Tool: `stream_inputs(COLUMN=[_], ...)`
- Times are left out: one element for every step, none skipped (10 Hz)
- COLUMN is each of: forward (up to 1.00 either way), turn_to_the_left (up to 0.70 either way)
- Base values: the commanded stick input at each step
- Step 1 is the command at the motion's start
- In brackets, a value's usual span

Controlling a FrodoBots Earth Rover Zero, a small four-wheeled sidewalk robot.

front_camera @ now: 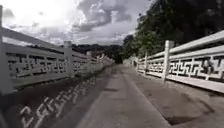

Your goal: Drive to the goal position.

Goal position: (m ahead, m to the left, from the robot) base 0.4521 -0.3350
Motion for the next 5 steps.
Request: stream_inputs(forward=[0.45,0.45,0.45,0.45,0.45], turn_to_the_left=[0.00,0.00,0.00,-0.11,-0.23])
